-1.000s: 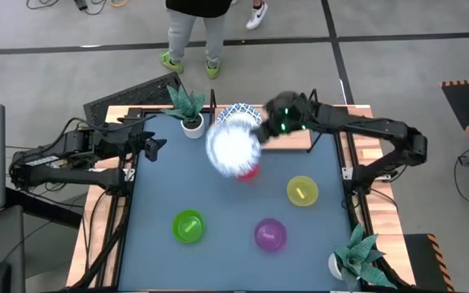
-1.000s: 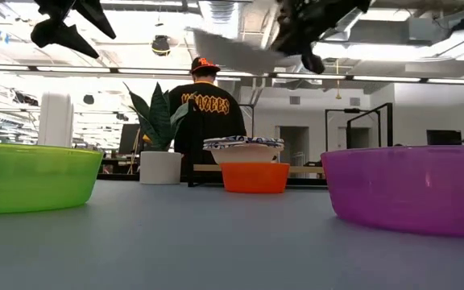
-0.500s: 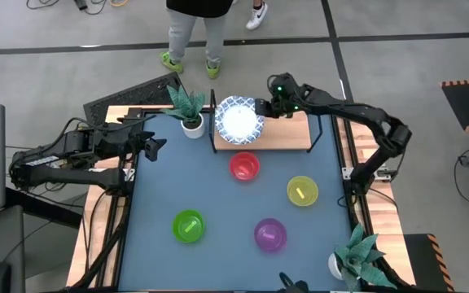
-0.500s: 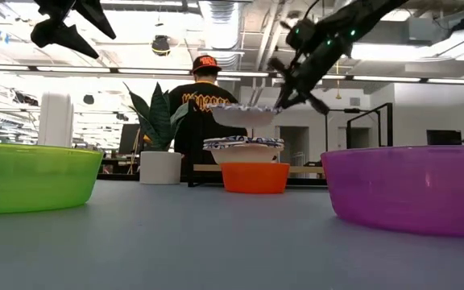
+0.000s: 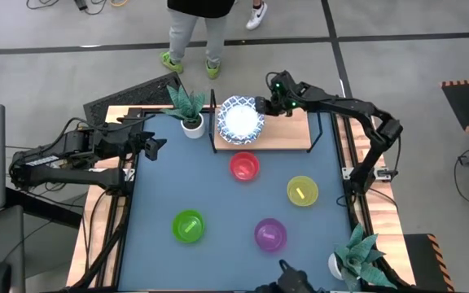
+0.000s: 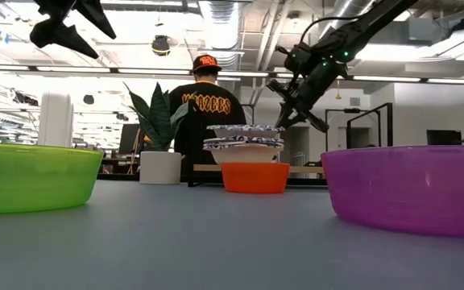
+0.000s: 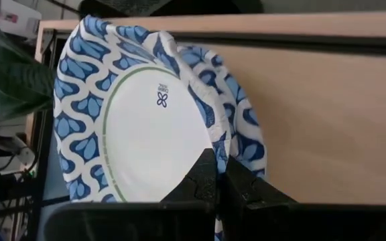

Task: Place and stack bowls onto a shelf
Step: Stack the white patterned bowl on top of the white patterned bowl on the shelf

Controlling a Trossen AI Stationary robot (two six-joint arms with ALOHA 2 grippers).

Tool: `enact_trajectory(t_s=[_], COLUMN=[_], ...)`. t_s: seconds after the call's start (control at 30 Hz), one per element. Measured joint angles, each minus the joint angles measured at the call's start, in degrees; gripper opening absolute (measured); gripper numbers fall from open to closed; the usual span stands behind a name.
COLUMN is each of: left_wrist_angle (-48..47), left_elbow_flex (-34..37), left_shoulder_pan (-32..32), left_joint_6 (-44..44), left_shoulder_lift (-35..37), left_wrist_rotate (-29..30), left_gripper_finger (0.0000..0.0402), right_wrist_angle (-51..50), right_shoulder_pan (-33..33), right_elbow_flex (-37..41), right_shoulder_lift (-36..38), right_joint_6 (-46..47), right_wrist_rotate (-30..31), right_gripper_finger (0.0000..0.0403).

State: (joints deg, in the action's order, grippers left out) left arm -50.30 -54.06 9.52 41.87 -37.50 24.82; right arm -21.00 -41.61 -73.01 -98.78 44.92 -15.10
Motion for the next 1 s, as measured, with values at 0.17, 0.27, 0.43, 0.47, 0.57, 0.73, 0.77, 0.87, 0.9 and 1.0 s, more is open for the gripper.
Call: enact_trajectory(t_s=[0.17, 0.27, 0.43, 0.47, 0.57, 0.73, 0.77, 0.87, 0.9, 1.0], left_wrist_angle=[0.00, 0.01, 0.01, 0.00, 0.00, 0.00, 0.00, 0.00, 0.00, 0.00], left_elbow_flex=[0.00, 0.00, 0.00, 0.00, 0.00, 0.00, 0.00, 0.00, 0.00, 0.00], left_shoulder_pan=[0.00, 0.00, 0.00, 0.00, 0.00, 0.00, 0.00, 0.00, 0.00, 0.00], left_joint_6=[0.00, 0.00, 0.00, 0.00, -0.01, -0.19, -0.29, -0.43, -0.42, -0.44], left_shoulder_lift=[0.00, 0.00, 0.00, 0.00, 0.00, 0.00, 0.00, 0.00, 0.00, 0.00], left_wrist_rotate=[0.01, 0.00, 0.00, 0.01, 0.00, 0.00, 0.00, 0.00, 0.00, 0.00], left_gripper_finger=[0.0300, 0.0300, 0.0300, 0.0300, 0.0300, 0.0300, 0.0300, 0.0300, 0.0300, 0.0300], right_wrist_angle=[0.40, 0.36, 0.49, 0.49, 0.28, 0.27, 0.27, 0.27, 0.27, 0.25], right_shoulder_pan=[-0.17, -0.16, 0.25, 0.22, 0.22, 0.20, 0.20, 0.20, 0.20, 0.20], right_elbow_flex=[0.00, 0.00, 0.00, 0.00, 0.00, 0.00, 0.00, 0.00, 0.00, 0.00], right_shoulder_lift=[0.02, 0.02, 0.04, 0.04, 0.04, 0.04, 0.04, 0.04, 0.04, 0.06], right_joint_6=[-0.34, -0.39, -0.92, -1.33, -1.87, -1.89, -1.93, -2.20, -2.72, -3.56], right_wrist_rotate=[-1.71, -3.35, -2.78, -2.75, -2.68, -2.55, -2.55, -2.53, -2.51, -2.49], right_gripper_finger=[0.0035, 0.0031, 0.0022, 0.0028, 0.0058, 0.0093, 0.0097, 0.0103, 0.0104, 0.0109])
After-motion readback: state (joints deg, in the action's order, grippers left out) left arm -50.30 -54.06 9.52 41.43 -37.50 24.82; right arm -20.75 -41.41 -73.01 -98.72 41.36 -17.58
